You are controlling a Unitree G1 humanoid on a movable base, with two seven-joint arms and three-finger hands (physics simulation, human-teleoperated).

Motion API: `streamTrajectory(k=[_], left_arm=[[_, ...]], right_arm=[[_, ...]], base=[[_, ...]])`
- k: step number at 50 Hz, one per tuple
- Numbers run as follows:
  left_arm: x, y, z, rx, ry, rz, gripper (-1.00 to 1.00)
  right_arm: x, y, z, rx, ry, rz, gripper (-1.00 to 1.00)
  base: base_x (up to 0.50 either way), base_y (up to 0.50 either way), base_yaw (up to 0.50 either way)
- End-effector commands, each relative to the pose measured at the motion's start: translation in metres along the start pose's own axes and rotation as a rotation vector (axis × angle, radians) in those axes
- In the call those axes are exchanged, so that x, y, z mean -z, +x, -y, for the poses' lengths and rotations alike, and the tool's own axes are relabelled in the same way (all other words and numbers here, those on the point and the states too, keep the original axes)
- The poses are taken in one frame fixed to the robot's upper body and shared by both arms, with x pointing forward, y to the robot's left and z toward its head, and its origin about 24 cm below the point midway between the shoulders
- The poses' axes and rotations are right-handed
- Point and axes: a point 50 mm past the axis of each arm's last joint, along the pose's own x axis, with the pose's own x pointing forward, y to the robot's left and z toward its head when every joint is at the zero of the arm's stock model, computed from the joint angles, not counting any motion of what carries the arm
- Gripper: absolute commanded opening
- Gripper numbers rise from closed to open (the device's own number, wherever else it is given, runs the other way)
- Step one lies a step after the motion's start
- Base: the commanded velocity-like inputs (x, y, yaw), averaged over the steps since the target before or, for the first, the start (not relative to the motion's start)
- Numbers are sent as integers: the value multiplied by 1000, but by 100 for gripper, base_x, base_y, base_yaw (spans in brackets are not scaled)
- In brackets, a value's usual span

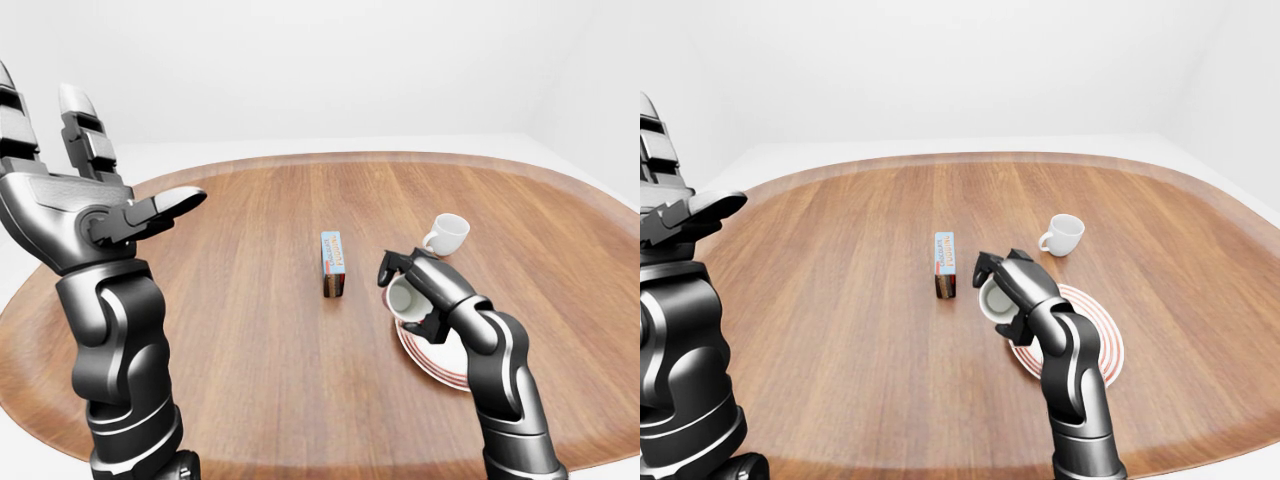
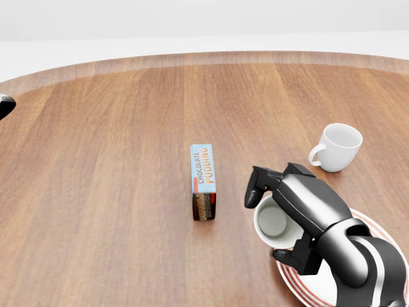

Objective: Pick up the red mug and put it on the plate

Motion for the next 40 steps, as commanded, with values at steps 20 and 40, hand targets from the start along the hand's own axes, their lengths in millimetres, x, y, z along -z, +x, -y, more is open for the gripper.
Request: streamTrajectory(k=[20, 40], left_arm=[[1, 2, -1, -3, 2, -6, 95], [2, 2, -2, -7, 7, -10, 95]], right_arm=[[75, -10, 18, -25, 43, -226, -100], [106, 1, -7, -172, 139, -312, -100]], base=[[0, 0, 0], [0, 0, 0]])
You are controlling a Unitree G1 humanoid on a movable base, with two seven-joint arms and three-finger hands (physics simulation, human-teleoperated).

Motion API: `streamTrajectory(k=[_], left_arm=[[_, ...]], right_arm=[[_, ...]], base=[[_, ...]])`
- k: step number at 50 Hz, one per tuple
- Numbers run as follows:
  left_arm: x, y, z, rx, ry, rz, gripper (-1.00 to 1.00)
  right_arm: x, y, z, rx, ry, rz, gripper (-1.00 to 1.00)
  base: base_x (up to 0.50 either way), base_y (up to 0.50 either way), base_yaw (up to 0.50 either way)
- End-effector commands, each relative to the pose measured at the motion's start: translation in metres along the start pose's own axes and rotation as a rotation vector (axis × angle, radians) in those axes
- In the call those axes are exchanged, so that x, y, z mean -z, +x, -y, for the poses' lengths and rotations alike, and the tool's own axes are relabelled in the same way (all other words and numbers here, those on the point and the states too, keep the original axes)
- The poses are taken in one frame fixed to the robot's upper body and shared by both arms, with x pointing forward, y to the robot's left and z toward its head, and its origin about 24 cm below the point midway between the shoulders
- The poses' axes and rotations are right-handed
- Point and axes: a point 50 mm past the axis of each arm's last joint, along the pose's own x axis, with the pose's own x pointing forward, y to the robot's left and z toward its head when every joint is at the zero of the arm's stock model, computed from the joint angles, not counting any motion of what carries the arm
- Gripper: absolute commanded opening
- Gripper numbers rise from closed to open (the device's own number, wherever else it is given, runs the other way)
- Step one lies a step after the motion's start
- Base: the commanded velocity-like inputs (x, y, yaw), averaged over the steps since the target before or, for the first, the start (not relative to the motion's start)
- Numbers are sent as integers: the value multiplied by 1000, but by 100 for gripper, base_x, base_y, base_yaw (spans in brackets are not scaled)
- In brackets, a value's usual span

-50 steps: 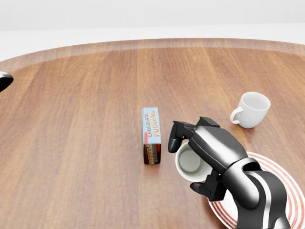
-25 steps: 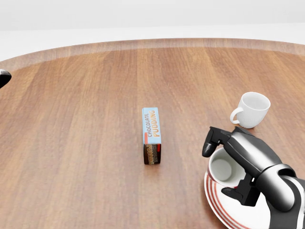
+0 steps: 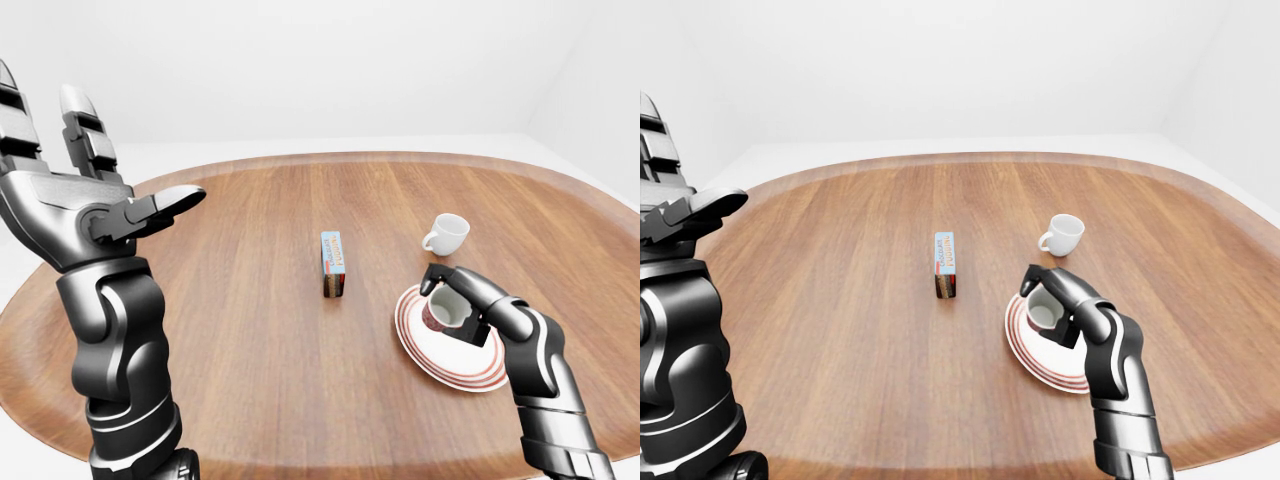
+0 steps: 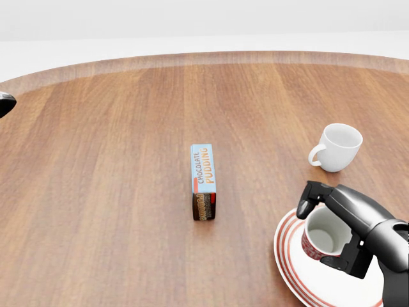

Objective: Pick up the red mug and put it on the plate

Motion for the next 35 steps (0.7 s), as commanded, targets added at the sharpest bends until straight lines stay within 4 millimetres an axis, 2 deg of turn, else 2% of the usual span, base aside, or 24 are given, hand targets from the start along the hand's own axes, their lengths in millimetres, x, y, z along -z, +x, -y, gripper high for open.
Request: streamTrajectory(k=[1, 7, 16, 31, 35], left_arm=[[1, 0, -1, -3, 4, -3, 95], [1, 0, -1, -2, 4, -5, 95], [1, -1, -2, -3, 8, -5, 95], [2, 0, -3, -6, 13, -10, 95], [2, 1, -3, -6, 12, -8, 95]], right_arm=[[16, 10, -8, -68, 25, -62, -100], [22, 16, -11, -105, 39, -85, -100], [29, 19, 6, -84, 17, -121, -100], [37, 25, 10, -107, 34, -154, -100], [42, 26, 4, -130, 47, -170, -100]], base=[[0, 0, 0], [0, 0, 0], [0, 0, 0], [0, 0, 0], [0, 0, 0]])
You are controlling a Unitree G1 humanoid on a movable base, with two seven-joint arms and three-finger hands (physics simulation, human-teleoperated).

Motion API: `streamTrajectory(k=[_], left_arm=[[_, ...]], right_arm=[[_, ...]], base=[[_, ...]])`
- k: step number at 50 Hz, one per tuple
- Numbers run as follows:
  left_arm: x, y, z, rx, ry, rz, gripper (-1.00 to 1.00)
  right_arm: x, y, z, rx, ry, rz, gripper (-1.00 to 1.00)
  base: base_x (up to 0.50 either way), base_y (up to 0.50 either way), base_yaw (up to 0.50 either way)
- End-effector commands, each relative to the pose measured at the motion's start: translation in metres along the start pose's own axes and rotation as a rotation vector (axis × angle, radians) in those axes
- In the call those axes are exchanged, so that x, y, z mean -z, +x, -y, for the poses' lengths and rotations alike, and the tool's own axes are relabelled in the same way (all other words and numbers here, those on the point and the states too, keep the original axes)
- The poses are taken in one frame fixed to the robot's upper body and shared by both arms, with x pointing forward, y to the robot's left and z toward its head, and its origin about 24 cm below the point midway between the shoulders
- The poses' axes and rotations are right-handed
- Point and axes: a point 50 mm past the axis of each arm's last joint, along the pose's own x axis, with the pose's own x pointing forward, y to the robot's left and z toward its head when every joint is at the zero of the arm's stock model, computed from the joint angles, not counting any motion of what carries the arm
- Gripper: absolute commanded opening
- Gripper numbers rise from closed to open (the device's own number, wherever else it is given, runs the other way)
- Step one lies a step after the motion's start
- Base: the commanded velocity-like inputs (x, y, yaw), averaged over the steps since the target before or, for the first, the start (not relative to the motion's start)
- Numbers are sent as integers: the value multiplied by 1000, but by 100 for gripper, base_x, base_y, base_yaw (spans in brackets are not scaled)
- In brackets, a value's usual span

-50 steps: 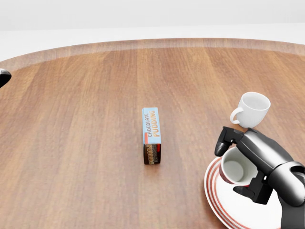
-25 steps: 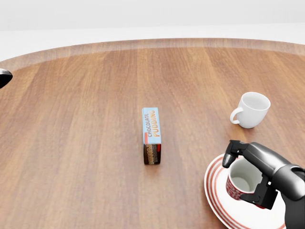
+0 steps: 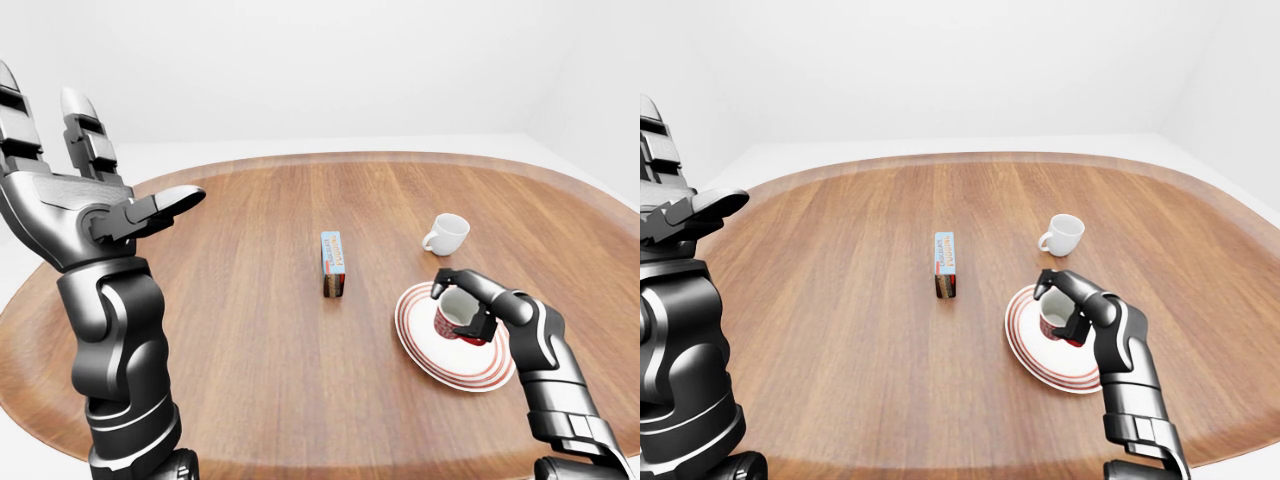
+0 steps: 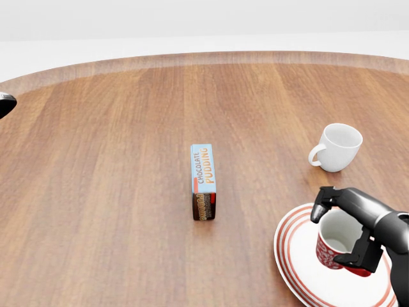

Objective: Pick up the red mug and put it on the plate

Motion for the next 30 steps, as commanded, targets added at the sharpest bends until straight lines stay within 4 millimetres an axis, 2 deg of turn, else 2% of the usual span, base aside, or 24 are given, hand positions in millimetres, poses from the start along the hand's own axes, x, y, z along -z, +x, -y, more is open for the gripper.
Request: streamTrajectory(k=[1, 7, 17, 30], left_arm=[[1, 0, -1, -2, 5, -4, 95], [1, 1, -1, -3, 7, -6, 95], [2, 1, -2, -4, 13, -9, 95], [3, 0, -2, -4, 14, -10, 95]], right_arm=[[8, 5, -1, -28, 9, -38, -100], [13, 10, -4, -58, 30, -57, -100], [13, 14, -5, 4, 46, -59, -100], [8, 9, 11, 77, -4, -56, -100]], base=[[0, 0, 0], [0, 0, 0], [0, 0, 0], [0, 0, 0]])
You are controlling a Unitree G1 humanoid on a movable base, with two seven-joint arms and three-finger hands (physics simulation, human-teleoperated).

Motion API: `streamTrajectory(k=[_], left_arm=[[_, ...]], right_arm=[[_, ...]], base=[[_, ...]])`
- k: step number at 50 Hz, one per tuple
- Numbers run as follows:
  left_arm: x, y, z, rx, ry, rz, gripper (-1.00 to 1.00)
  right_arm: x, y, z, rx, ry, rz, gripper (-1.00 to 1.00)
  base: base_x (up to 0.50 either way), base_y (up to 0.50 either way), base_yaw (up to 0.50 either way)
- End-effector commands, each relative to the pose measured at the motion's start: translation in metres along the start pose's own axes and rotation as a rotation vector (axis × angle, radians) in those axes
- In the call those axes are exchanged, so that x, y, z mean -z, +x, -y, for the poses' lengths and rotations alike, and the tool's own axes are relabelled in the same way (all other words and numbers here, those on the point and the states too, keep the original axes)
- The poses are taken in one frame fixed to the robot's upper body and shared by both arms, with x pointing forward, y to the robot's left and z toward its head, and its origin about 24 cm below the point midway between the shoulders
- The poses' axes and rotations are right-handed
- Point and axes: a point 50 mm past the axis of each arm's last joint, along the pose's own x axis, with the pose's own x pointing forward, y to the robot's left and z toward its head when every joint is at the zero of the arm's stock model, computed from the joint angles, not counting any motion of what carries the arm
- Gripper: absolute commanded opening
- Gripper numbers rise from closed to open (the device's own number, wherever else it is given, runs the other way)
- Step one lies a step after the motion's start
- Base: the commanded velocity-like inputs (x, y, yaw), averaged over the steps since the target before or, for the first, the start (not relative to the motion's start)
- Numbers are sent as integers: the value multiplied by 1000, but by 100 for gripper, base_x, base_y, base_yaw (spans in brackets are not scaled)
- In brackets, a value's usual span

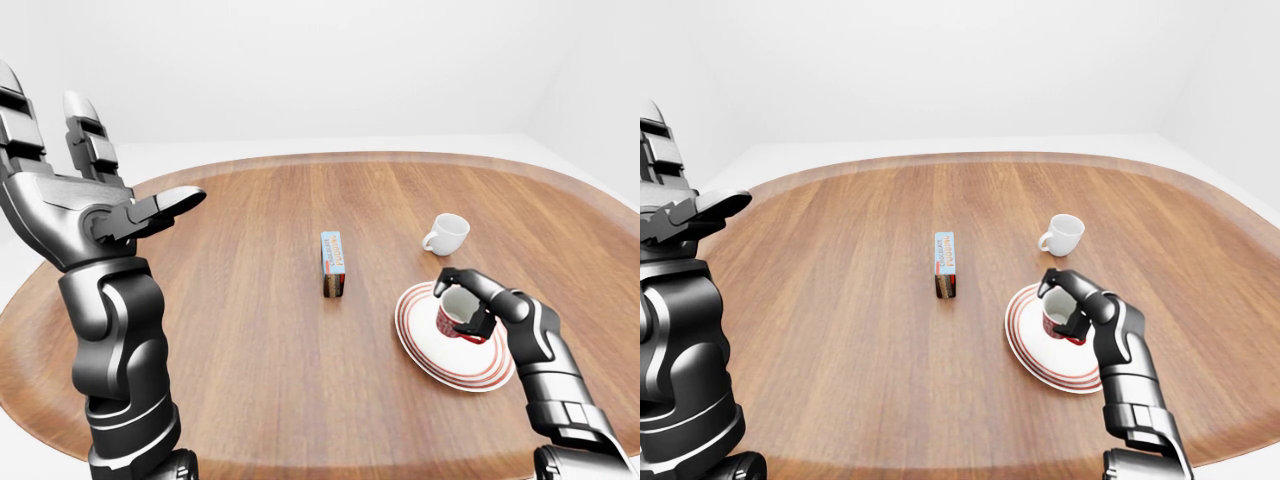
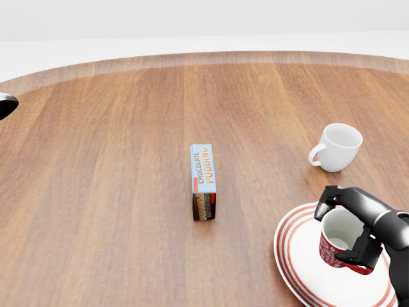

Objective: Pick up the red mug and put it on the plate

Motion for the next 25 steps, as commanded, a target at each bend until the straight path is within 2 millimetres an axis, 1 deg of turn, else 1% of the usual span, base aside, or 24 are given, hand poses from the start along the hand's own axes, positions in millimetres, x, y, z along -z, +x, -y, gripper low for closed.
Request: streamTrajectory(k=[1, 7, 16, 18, 25], left_arm=[[0, -1, 0, 0, 2, -1, 95], [0, 1, 0, 1, 2, 2, 95], [0, 2, 1, 1, 2, 2, 95], [0, 2, 0, 1, 3, 1, 95], [0, 3, 1, 0, 0, 4, 95]], right_arm=[[-4, -3, 12, 72, -37, -4, -100], [-3, -2, 13, 106, -29, -7, -100], [-2, 0, 7, 109, -4, 1, -100], [-1, 1, 4, 105, 5, 2, -100], [11, 10, -11, 97, 66, -40, -100]], base=[[0, 0, 0], [0, 0, 0], [0, 0, 0], [0, 0, 0], [0, 0, 0]])
